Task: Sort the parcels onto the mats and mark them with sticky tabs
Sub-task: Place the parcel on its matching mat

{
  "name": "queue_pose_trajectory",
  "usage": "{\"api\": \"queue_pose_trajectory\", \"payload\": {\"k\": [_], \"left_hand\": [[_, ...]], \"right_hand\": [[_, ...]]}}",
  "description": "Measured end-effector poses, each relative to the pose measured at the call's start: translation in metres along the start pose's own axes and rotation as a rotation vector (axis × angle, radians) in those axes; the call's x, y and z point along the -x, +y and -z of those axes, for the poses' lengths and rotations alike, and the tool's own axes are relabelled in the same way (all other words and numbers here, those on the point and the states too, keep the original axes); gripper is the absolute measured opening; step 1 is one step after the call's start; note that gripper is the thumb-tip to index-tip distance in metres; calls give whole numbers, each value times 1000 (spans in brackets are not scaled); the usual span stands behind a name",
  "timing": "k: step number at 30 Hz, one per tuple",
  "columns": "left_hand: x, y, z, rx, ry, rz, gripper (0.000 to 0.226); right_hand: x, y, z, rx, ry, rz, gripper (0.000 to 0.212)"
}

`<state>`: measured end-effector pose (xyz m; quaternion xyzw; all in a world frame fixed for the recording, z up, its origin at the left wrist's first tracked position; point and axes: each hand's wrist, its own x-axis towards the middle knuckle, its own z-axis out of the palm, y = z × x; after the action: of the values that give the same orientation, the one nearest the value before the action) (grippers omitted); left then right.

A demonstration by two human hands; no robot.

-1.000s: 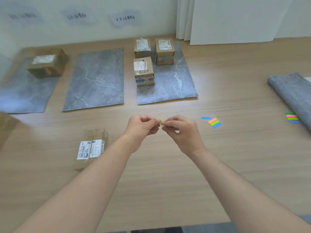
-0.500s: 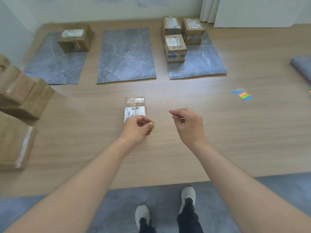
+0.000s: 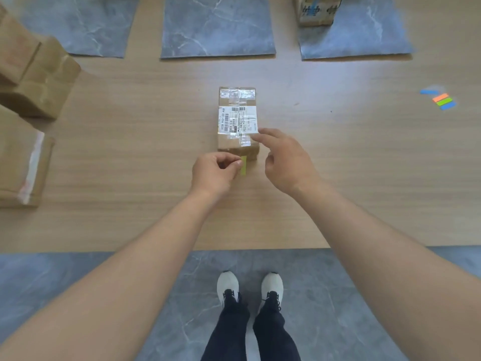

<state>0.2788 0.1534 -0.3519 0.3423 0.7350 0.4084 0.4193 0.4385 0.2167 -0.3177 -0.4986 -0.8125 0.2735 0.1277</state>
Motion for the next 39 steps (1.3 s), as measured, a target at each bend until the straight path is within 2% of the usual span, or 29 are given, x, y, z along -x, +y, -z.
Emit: {"api": "queue_pose_trajectory", "payload": {"k": [4,7,16,18,27,32,37,39], "left_hand": [[-9,-6,-12,-79,59,-33,4],[-14,-6,-18,-86,86,-29,5],[-17,-4,-24,-79,148,11,7],[-17,-4,-25,-80,150,27,7],[-20,-8,-17,-41,97,72,7],[-24,-15,3,-84,138,101,8],[-26,-14,21,-67,247,122,11],[-32,-10,25,14,281,112,16]], "right_hand": [[-2,0,-8,148,-87,17,70],[-4,6,-11,150,-102,26,66],[-24,6,-20,116,28,54,17],[-29,5,-24,114,62,51,11],[-27,18,-43,105,235,165,14],[-28,31,-53,56,305,260,24],[-30,39,-64,50,374,278,11],[-31,38,-69,66,393,251,8]]}}
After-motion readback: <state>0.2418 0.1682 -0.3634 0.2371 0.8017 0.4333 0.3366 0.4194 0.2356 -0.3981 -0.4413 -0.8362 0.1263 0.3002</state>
